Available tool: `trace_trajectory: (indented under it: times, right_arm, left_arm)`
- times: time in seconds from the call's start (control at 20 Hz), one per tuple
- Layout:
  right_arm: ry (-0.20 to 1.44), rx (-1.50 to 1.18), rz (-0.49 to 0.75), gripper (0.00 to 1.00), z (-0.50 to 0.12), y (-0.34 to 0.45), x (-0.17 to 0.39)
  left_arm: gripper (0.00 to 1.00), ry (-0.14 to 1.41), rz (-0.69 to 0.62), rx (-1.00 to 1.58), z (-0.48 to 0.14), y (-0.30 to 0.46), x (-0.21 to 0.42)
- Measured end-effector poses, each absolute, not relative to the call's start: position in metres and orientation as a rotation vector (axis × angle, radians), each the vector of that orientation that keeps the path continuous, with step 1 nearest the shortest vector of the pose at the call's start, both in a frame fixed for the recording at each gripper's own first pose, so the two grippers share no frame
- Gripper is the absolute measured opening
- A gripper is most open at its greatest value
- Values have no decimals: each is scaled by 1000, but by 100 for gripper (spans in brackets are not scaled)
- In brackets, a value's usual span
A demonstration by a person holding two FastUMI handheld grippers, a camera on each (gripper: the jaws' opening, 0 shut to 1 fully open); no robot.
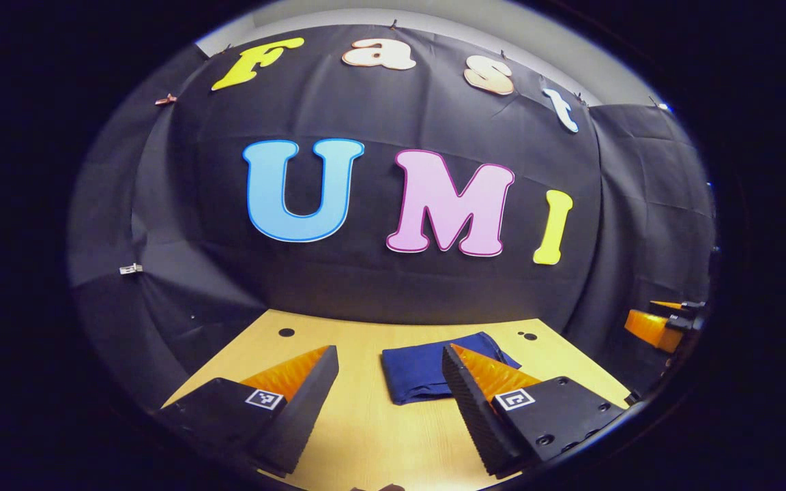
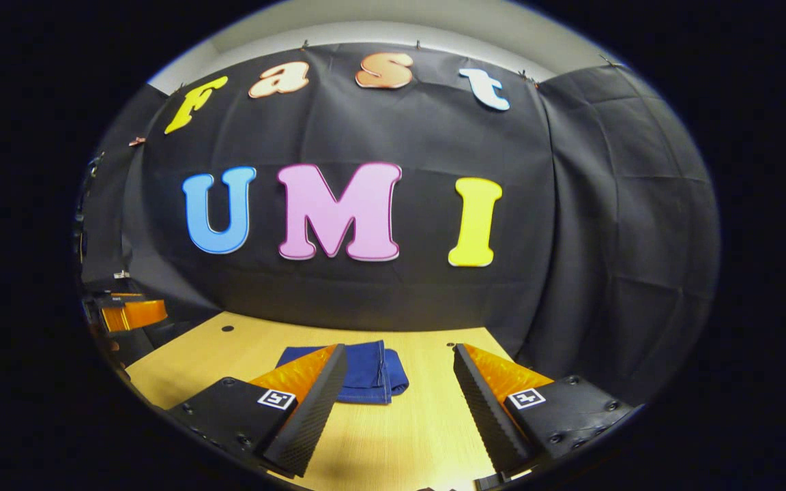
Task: Grasp the waist and the cuffs of the jeans and fold them to make the two legs overlap; first hold the waist and fold one-third of the jeans toward the cuffs, then hold the cuffs and fold the remaining one-third in the same direction to finish folding.
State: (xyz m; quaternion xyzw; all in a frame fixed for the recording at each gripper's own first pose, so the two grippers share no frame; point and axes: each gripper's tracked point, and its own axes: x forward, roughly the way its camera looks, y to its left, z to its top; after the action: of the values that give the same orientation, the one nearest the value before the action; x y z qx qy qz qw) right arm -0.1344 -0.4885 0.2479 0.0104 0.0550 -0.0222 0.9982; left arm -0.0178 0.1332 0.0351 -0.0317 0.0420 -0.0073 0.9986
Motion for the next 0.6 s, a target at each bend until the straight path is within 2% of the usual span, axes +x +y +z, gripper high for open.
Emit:
trace_trajectory:
  times: [0.25,0.3,0.4,0.45,0.6]
  right_arm:
    - [-22,37,-119,97,290,-494,-189]
    - [-23,32,-135,100,285,-495,-202]
    - [13,8,-134,92,270,-490,-218]
    - [36,-10,-126,97,262,-486,-223]
    - [77,-20,-88,97,253,-472,-227]
  left_arm:
    - [96,47,26,-47,47,162,-80]
    - [96,34,37,-43,49,165,-88]
    - [96,26,40,-52,48,167,-98]
    - [96,28,33,-58,46,165,-99]
    - [96,37,20,-61,43,164,-101]
